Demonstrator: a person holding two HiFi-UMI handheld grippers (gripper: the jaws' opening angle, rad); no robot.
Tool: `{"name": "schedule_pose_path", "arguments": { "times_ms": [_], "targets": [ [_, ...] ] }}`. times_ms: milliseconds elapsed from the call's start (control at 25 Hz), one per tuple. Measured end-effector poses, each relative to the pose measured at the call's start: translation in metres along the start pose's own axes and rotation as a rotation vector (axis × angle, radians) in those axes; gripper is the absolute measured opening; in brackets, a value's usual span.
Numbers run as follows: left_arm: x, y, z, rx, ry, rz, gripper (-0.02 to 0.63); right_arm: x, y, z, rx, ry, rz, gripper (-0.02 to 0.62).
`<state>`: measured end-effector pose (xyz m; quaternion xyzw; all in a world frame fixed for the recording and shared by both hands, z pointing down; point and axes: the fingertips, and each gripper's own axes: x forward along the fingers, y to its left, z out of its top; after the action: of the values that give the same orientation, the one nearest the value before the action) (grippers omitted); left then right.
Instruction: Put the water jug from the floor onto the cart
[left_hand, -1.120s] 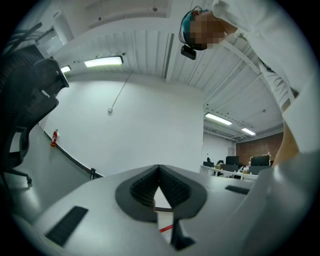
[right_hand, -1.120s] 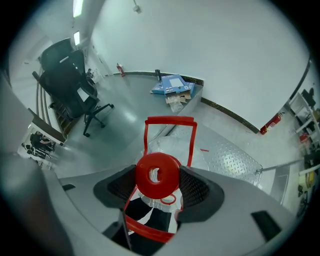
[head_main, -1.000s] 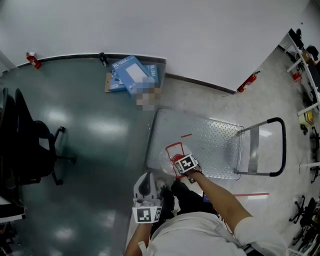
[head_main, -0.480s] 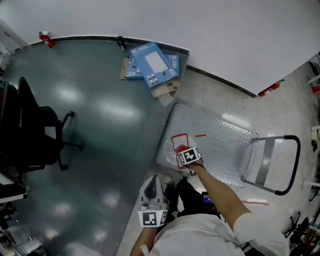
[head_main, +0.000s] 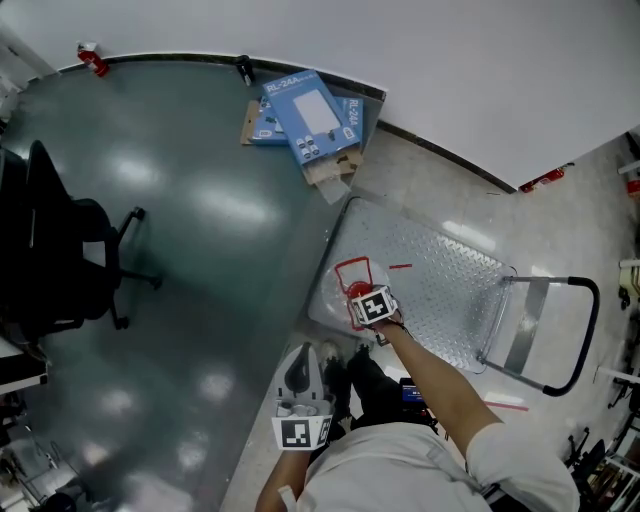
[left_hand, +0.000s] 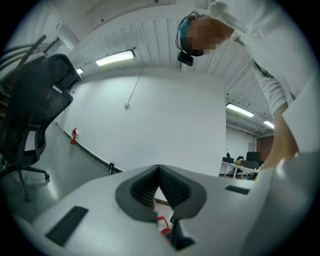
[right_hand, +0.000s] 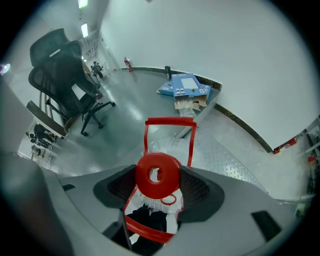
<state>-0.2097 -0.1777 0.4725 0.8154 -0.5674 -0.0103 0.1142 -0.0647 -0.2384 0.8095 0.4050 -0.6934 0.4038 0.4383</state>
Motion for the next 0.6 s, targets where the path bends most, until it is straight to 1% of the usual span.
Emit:
{"name": "schedule_pose_path", "arguments": {
  "times_ms": [440,520,600],
  "targets": [
    [-0.011,0.004,0.002,0.005,-0.008,0.014,0.003,0.000,-0.003,0.003,-0.005,0.012,-0.006,0.278],
    [-0.014,0.004,0.006,0.003,-0.020,0.008,0.003,-0.009,-0.001,0.006,-0.012,-0.001,-0.004,0.277],
    [-0.017,0.003,0.009,0.003,-0.031,0.004,0.003,-0.025,0.000,0.012,-0.021,-0.048,-0.008,0.276]
  ]
}}
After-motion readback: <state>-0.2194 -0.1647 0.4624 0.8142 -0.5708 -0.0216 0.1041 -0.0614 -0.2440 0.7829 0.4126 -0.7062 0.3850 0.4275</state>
